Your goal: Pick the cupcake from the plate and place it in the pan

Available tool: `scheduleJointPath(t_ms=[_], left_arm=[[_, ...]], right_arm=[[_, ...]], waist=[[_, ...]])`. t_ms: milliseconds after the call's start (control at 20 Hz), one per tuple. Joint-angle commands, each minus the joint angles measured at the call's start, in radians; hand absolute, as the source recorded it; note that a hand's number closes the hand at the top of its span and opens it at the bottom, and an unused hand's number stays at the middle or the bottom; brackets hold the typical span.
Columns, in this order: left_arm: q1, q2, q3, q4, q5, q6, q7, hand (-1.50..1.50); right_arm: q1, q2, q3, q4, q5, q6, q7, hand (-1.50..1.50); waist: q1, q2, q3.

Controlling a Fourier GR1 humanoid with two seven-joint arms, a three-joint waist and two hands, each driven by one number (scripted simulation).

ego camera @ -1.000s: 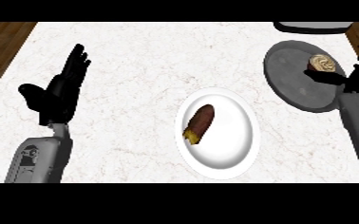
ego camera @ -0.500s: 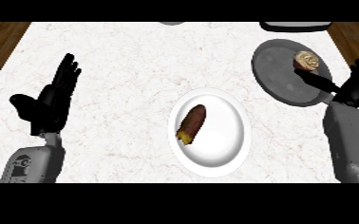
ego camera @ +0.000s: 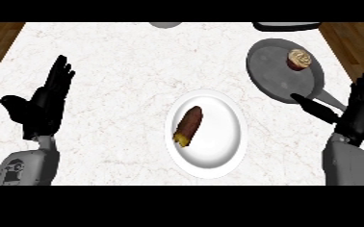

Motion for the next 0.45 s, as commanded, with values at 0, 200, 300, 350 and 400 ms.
scheduleJointPath(t_ms=[0, 200, 300, 350, 400], left_arm=[[0.003, 0.03, 0.027, -0.011, 0.028, -0.029, 0.011, 0.0], [0.0, 0.026, 0.015, -0.012, 0.03, -0.043, 0.008, 0.0], [-0.029, 0.03, 0.019, -0.018, 0.033, -0.039, 0.026, 0.0], [-0.052, 0.001, 0.002, 0.035, -0.006, 0.0, -0.014, 0.0], [0.014, 0.009, 0.004, -0.016, 0.023, -0.04, -0.018, 0.0]], right_arm=[[0.184, 0.075, 0.093, -0.289, -0.01, 0.031, 0.076, -1.5], [0.414, 0.078, 0.23, -0.562, -0.038, 0.023, 0.204, -1.5], [0.461, 0.078, 0.321, -0.693, 0.026, -0.033, 0.343, -1.5], [0.538, 0.079, 0.351, -0.753, 0.03, -0.048, 0.348, -1.5], [0.563, 0.079, 0.362, -0.83, 0.062, -0.048, 0.427, -1.5]], waist=[[0.002, 0.0, 0.0], [0.025, 0.012, 0.002], [0.033, 0.015, 0.002], [0.028, 0.019, 0.002], [0.043, 0.018, 0.002]])
